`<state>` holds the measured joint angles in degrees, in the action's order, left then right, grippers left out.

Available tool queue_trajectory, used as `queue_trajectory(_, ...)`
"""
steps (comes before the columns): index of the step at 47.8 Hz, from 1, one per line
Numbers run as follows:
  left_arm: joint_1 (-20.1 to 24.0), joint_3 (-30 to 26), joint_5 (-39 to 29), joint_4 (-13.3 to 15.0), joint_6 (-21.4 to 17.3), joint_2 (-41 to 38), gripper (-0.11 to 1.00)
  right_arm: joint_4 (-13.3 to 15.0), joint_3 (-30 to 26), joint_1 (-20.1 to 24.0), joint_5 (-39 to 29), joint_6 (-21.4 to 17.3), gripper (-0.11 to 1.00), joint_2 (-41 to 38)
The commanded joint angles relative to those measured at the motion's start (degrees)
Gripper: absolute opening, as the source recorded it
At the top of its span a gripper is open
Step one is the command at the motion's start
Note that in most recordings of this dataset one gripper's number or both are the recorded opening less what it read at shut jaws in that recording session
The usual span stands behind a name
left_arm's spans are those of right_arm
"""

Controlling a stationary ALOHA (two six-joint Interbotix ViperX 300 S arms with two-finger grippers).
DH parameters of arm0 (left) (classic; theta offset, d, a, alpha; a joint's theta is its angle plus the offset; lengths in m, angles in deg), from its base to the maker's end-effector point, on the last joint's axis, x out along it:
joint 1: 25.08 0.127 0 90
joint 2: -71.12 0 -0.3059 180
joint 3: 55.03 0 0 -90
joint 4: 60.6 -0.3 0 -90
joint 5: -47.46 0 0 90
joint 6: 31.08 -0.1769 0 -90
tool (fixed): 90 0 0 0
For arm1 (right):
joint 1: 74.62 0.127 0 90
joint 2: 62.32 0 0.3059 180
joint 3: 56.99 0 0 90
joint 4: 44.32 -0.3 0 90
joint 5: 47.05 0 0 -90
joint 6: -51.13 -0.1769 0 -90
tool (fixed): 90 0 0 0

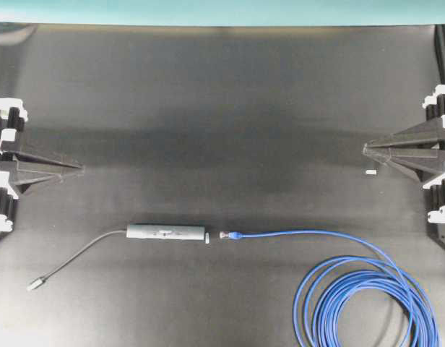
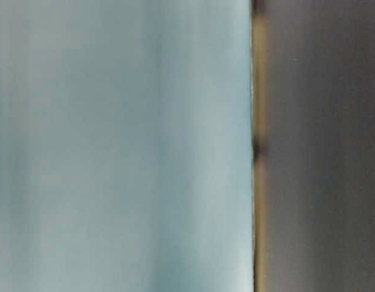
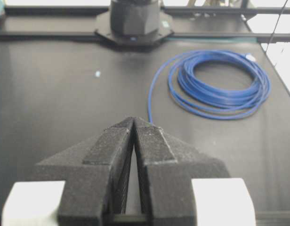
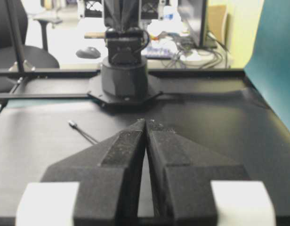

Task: Insert the LAN cable into the hub.
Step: 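Move the left gripper down over the grey Anker hub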

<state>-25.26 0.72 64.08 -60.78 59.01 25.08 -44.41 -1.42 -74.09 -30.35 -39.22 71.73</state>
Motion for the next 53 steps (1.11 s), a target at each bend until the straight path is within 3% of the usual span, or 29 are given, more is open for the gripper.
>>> queue_trajectory(1, 0.8, -1.5, 0.4, -2.3, 1.2, -1.9, 0.06, -0.2, -0.6, -0.3, 0.0, 0.1, 0.03, -0.8)
queue_trajectory(5, 0.4, -2.4, 0.4, -2.4, 2.5, -3.4, 0.0, -0.7, -1.4, -0.2, -3.2, -0.3, 0.0, -1.5)
queue_trajectory(16, -2.2, -4.6, 0.3, -2.3, 3.4, -10.2, 0.0, -0.8, -4.5, 1.6, -14.1, -1.1, 0.0, -6.2)
queue_trajectory(24, -2.9, -5.9, 1.6, -2.4, 5.0, -15.9, 0.0, -0.9, -5.8, 3.2, -16.4, -1.3, 0.0, -10.9)
queue_trajectory(31, -2.9, -6.2, 8.6, -2.4, 5.5, -20.3, 0.02, -1.6, -6.2, 3.3, -16.3, -1.3, 0.0, -14.2)
queue_trajectory(36, -3.1, -5.3, 15.2, -2.4, 5.4, -24.2, 0.17, -1.6, -6.4, 3.3, -16.3, -1.2, 0.0, -15.7)
queue_trajectory(46, -3.7, -3.5, 22.2, -2.4, 4.7, -29.1, 0.76, -1.6, -6.8, 3.1, -16.3, -1.2, 0.01, -16.4)
queue_trajectory(53, -4.0, -0.3, 25.1, -2.4, 4.7, -32.3, 0.67, -2.5, -6.9, 3.1, -16.7, -2.3, 0.13, -16.4)
